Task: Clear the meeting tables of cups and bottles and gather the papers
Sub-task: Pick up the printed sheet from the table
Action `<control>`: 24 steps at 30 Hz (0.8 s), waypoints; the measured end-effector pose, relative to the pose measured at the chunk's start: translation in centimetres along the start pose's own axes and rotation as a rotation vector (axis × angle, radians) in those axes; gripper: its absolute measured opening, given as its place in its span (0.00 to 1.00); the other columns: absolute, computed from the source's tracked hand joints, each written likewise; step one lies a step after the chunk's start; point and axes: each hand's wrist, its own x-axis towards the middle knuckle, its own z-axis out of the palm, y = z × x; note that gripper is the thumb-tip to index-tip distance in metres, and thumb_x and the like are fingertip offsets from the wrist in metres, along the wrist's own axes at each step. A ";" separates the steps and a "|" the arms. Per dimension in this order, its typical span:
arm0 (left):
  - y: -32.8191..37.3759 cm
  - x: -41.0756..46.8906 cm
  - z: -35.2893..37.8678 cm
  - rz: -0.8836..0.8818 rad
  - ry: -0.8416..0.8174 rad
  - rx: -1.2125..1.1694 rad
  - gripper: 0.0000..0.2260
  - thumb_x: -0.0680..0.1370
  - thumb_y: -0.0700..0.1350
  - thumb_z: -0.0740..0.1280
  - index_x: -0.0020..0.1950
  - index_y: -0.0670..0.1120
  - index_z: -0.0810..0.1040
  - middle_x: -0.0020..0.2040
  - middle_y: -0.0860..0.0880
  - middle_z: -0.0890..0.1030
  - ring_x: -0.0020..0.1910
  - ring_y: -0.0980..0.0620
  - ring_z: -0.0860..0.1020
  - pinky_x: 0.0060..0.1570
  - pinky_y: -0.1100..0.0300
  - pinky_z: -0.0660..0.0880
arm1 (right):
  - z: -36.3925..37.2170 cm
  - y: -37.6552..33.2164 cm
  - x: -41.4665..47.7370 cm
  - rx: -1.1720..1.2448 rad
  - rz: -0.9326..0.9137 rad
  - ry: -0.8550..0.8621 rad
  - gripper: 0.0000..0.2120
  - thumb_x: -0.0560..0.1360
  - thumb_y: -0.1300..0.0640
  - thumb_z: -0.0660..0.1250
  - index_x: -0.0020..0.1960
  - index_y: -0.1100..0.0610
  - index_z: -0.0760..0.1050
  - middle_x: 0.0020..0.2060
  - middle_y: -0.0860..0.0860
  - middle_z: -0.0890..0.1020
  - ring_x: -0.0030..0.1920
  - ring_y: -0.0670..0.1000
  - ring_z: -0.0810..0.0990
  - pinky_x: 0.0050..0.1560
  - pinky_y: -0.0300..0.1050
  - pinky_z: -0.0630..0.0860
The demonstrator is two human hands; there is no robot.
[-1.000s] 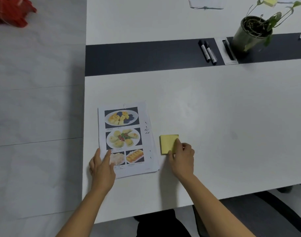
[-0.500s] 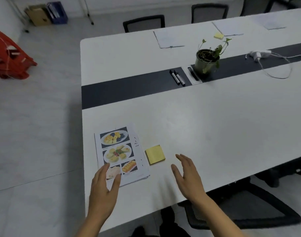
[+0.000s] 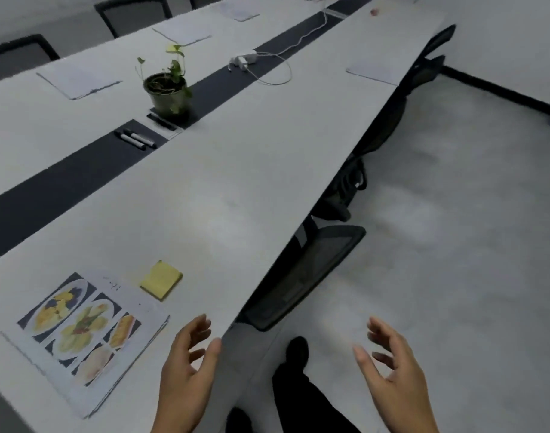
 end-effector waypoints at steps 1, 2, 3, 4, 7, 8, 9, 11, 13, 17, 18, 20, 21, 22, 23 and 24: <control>0.9 0.4 1.3 0.025 -0.048 0.004 0.17 0.78 0.42 0.69 0.63 0.59 0.74 0.61 0.55 0.80 0.59 0.62 0.77 0.54 0.61 0.73 | -1.6 0.6 -0.3 0.013 0.022 0.053 0.25 0.73 0.59 0.74 0.62 0.37 0.72 0.57 0.33 0.78 0.60 0.38 0.78 0.55 0.30 0.75; 2.0 0.7 2.7 0.055 -0.091 0.010 0.16 0.79 0.42 0.68 0.64 0.57 0.74 0.60 0.55 0.80 0.59 0.60 0.77 0.53 0.63 0.73 | -3.2 1.1 -0.4 0.027 0.039 0.111 0.26 0.73 0.60 0.74 0.63 0.37 0.72 0.58 0.35 0.79 0.60 0.38 0.78 0.55 0.31 0.75; 3.2 1.1 4.2 0.091 -0.125 0.018 0.16 0.79 0.42 0.68 0.65 0.55 0.74 0.60 0.55 0.80 0.60 0.59 0.78 0.52 0.65 0.72 | -4.7 1.5 -0.4 0.051 0.053 0.166 0.26 0.73 0.60 0.74 0.63 0.38 0.72 0.58 0.37 0.80 0.60 0.38 0.78 0.55 0.33 0.76; 4.4 1.5 5.8 0.132 -0.158 0.030 0.17 0.79 0.42 0.68 0.66 0.54 0.74 0.60 0.55 0.80 0.60 0.59 0.78 0.51 0.68 0.72 | -6.1 1.9 -0.3 0.078 0.070 0.214 0.25 0.74 0.59 0.74 0.64 0.39 0.72 0.60 0.38 0.79 0.60 0.38 0.78 0.55 0.36 0.77; 8.0 2.6 11.2 0.234 -0.253 0.072 0.17 0.79 0.43 0.68 0.68 0.52 0.73 0.59 0.58 0.79 0.57 0.64 0.78 0.46 0.75 0.73 | -9.7 3.5 1.3 0.148 0.122 0.309 0.25 0.75 0.55 0.73 0.68 0.41 0.71 0.63 0.39 0.78 0.62 0.39 0.77 0.60 0.41 0.75; 9.0 2.9 13.2 0.262 -0.281 0.080 0.18 0.79 0.42 0.68 0.68 0.53 0.73 0.59 0.58 0.79 0.57 0.64 0.77 0.46 0.76 0.73 | -10.8 4.2 2.2 0.159 0.132 0.331 0.25 0.75 0.54 0.72 0.68 0.41 0.70 0.63 0.38 0.77 0.63 0.39 0.77 0.60 0.42 0.74; 9.9 3.2 15.2 0.283 -0.304 0.087 0.18 0.79 0.42 0.67 0.68 0.53 0.73 0.59 0.58 0.79 0.58 0.65 0.77 0.47 0.75 0.73 | -11.8 5.0 3.3 0.168 0.141 0.347 0.24 0.75 0.53 0.72 0.68 0.40 0.69 0.64 0.38 0.77 0.63 0.39 0.77 0.61 0.43 0.75; 11.3 4.1 19.6 0.298 -0.336 0.102 0.18 0.79 0.42 0.68 0.68 0.52 0.73 0.60 0.58 0.79 0.59 0.64 0.77 0.48 0.74 0.73 | -13.7 6.7 6.0 0.186 0.158 0.369 0.24 0.75 0.52 0.72 0.67 0.36 0.69 0.64 0.37 0.77 0.62 0.39 0.76 0.60 0.43 0.75; 12.5 5.1 24.3 0.287 -0.344 0.110 0.19 0.79 0.42 0.68 0.69 0.52 0.73 0.60 0.57 0.79 0.59 0.64 0.77 0.49 0.73 0.74 | -15.8 8.5 9.5 0.196 0.163 0.373 0.24 0.75 0.53 0.72 0.64 0.33 0.68 0.64 0.37 0.76 0.62 0.38 0.76 0.60 0.41 0.75; 15.9 6.8 33.2 0.247 -0.325 0.080 0.18 0.79 0.42 0.68 0.68 0.54 0.73 0.61 0.56 0.79 0.57 0.66 0.77 0.48 0.72 0.75 | -21.2 10.7 18.0 0.168 0.151 0.327 0.24 0.76 0.53 0.72 0.67 0.38 0.68 0.64 0.39 0.76 0.63 0.40 0.76 0.62 0.43 0.76; 17.2 7.1 35.1 0.239 -0.326 0.066 0.18 0.79 0.41 0.67 0.69 0.53 0.73 0.61 0.56 0.79 0.57 0.67 0.77 0.48 0.73 0.75 | -22.7 10.6 20.1 0.153 0.142 0.311 0.24 0.76 0.53 0.71 0.68 0.39 0.68 0.64 0.39 0.76 0.63 0.40 0.76 0.63 0.44 0.75; 19.9 7.9 38.4 0.245 -0.326 0.054 0.18 0.79 0.41 0.67 0.69 0.51 0.73 0.61 0.56 0.79 0.58 0.66 0.77 0.49 0.74 0.74 | -25.7 10.0 24.3 0.125 0.105 0.293 0.24 0.77 0.53 0.71 0.69 0.40 0.68 0.64 0.40 0.76 0.63 0.41 0.76 0.62 0.42 0.75; 21.2 8.5 39.7 0.253 -0.321 0.060 0.19 0.79 0.41 0.67 0.69 0.51 0.73 0.61 0.56 0.79 0.58 0.65 0.77 0.49 0.73 0.75 | -27.1 9.5 26.3 0.121 0.092 0.282 0.24 0.77 0.53 0.71 0.68 0.40 0.68 0.64 0.40 0.76 0.63 0.41 0.76 0.62 0.41 0.75; 22.4 9.2 41.0 0.263 -0.314 0.067 0.19 0.79 0.42 0.68 0.69 0.51 0.73 0.61 0.57 0.79 0.59 0.64 0.77 0.51 0.71 0.75 | -28.3 9.1 28.3 0.122 0.080 0.271 0.23 0.77 0.53 0.71 0.68 0.39 0.68 0.64 0.40 0.76 0.63 0.41 0.76 0.61 0.40 0.75; 23.6 9.9 42.2 0.274 -0.305 0.072 0.19 0.79 0.42 0.68 0.69 0.52 0.73 0.61 0.58 0.79 0.59 0.64 0.77 0.52 0.69 0.75 | -29.4 8.6 30.2 0.124 0.068 0.262 0.23 0.77 0.53 0.71 0.67 0.38 0.68 0.63 0.39 0.76 0.63 0.40 0.76 0.60 0.39 0.74; 24.6 10.8 43.5 0.279 -0.295 0.073 0.18 0.79 0.43 0.68 0.69 0.53 0.73 0.61 0.59 0.79 0.60 0.63 0.77 0.53 0.66 0.75 | -30.2 8.3 32.2 0.124 0.059 0.252 0.23 0.77 0.54 0.71 0.66 0.36 0.68 0.63 0.38 0.76 0.63 0.39 0.76 0.59 0.37 0.74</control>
